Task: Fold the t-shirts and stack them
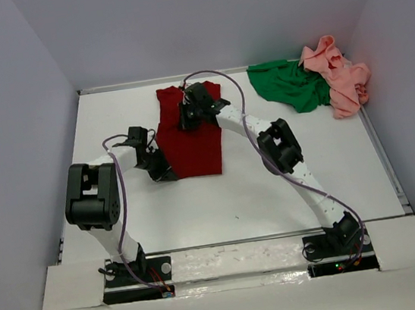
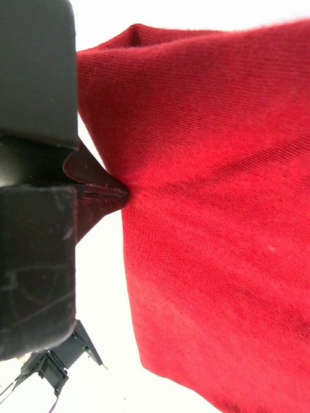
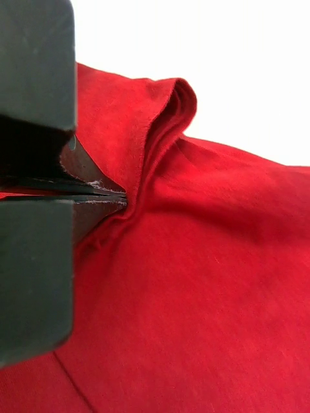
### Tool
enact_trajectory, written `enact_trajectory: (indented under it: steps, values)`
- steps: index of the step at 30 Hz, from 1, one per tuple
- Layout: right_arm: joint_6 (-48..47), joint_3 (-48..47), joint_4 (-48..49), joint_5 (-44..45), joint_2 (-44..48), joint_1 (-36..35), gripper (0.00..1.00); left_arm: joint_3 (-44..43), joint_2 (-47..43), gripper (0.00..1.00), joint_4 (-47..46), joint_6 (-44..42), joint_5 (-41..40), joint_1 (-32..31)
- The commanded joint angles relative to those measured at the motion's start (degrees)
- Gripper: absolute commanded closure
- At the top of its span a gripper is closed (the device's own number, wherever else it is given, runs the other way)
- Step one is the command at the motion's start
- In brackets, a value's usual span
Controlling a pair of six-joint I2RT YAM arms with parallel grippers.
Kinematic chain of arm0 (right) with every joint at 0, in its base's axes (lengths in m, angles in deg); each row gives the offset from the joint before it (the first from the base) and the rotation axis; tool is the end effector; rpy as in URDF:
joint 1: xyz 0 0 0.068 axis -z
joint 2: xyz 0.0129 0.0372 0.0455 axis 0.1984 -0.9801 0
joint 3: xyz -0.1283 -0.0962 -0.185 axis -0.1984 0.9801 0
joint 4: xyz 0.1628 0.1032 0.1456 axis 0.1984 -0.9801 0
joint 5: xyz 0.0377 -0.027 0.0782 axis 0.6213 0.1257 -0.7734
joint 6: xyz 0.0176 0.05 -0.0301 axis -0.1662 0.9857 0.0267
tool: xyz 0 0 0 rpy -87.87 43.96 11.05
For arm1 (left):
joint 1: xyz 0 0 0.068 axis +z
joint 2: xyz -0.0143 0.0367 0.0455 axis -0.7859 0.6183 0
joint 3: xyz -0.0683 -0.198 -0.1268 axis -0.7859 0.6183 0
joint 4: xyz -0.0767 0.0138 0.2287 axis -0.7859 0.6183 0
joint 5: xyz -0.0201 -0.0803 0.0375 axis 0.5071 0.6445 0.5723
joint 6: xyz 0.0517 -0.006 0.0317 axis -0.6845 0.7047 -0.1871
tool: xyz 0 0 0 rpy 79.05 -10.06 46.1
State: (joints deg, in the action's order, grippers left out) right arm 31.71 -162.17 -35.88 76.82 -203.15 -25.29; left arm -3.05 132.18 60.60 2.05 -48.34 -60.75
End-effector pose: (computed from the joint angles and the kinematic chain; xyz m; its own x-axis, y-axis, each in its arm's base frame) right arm 0.4369 0.3366 0.1461 -0.7408 -0.0348 -0.6708 -0.4338 0.7873 0.4382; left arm 0.3008 -0.0692 0.1261 -0.9487 -0.2608 -0.1788 -0.1129 0.8075 -0.5790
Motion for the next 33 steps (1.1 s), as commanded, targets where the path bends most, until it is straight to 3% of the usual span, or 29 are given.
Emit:
enact_trajectory:
  steps: [1, 12, 22, 26, 33]
  values:
    - [-0.58, -3.82, 2.47, 2.50, -2.00, 1.49, 1.00, 1.90, -1.97, 1.00, 3.02, -1.34, -1.84, -0.19]
    - [0.12, -2.25, 6.16, 4.00, 0.46, 2.01, 1.00, 3.22, -4.07, 1.00, 3.63, -0.72, -1.75, -0.19]
    - [-4.10, 5.41, 10.30, 4.71, 15.22, 3.06, 1.00, 1.99, -6.27, 1.00, 4.16, -0.20, -1.31, -0.28]
    - [-5.15, 7.60, 9.16, 4.79, 22.07, 3.07, 1.00, -0.47, -7.32, 1.00, 5.91, -1.07, -2.01, -0.28]
    - [-7.52, 18.58, 2.48, 7.07, 36.05, 3.07, 0.91, -13.37, -10.31, 1.00, 12.24, -2.48, -7.55, -0.10]
